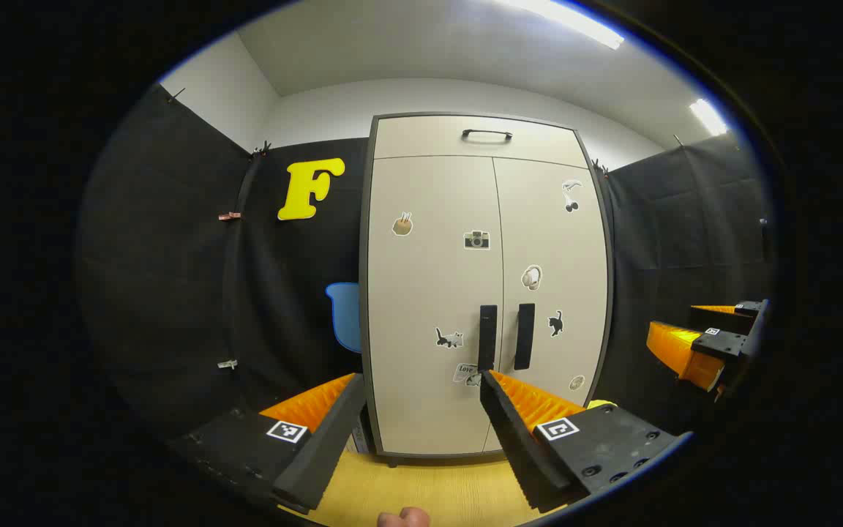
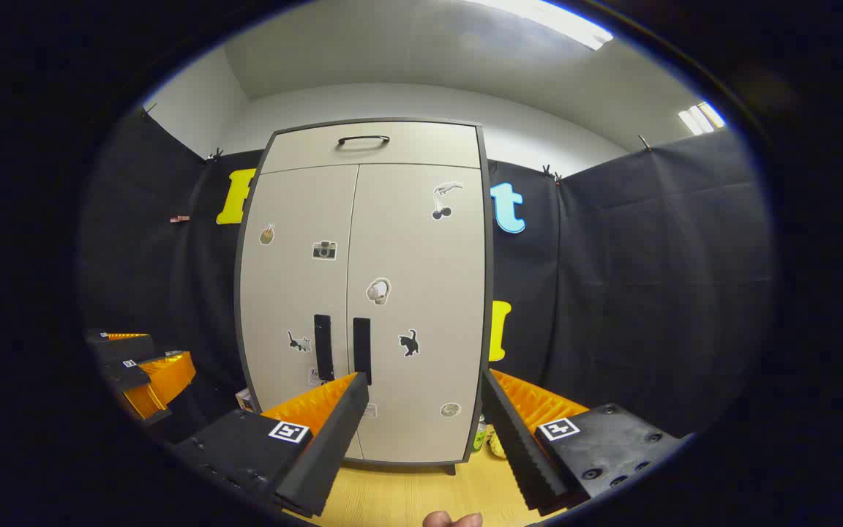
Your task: Open the right door of the double-door shoe cabinet with the right hand, and open the left door with the left hand.
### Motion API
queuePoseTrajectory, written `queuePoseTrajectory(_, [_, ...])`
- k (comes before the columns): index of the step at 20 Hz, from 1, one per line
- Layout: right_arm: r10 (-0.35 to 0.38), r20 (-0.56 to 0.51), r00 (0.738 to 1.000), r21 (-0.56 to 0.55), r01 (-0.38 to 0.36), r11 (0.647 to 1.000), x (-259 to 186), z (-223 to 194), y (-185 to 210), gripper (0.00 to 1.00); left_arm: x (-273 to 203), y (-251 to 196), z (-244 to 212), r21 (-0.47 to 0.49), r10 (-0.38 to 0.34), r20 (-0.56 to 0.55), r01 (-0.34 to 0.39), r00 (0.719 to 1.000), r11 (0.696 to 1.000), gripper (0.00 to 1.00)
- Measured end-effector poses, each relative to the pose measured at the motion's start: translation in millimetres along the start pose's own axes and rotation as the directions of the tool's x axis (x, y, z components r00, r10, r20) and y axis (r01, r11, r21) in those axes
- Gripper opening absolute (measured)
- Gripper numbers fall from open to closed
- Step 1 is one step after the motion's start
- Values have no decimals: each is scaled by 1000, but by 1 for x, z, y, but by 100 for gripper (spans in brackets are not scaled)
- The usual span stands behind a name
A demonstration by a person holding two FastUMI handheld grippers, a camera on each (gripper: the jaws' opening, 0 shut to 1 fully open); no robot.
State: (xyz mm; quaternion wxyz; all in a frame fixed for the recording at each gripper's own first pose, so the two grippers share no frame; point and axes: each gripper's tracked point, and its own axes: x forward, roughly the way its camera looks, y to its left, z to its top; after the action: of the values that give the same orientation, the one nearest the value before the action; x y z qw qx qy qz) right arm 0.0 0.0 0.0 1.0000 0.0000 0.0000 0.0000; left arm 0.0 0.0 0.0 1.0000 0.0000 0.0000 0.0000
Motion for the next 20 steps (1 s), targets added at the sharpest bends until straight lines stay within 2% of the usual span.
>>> queuePoseTrajectory(13, [3,-5,1000,8,-3,1000,2,-3,4,98,-1,2,-4,21,4,-8,-4,1000,1000,98])
queuePoseTrajectory(20, [27,6,1000,-13,-26,1000,27,-4,20,98,-2,8,-8,20,6,-15,-6,1000,1000,98])
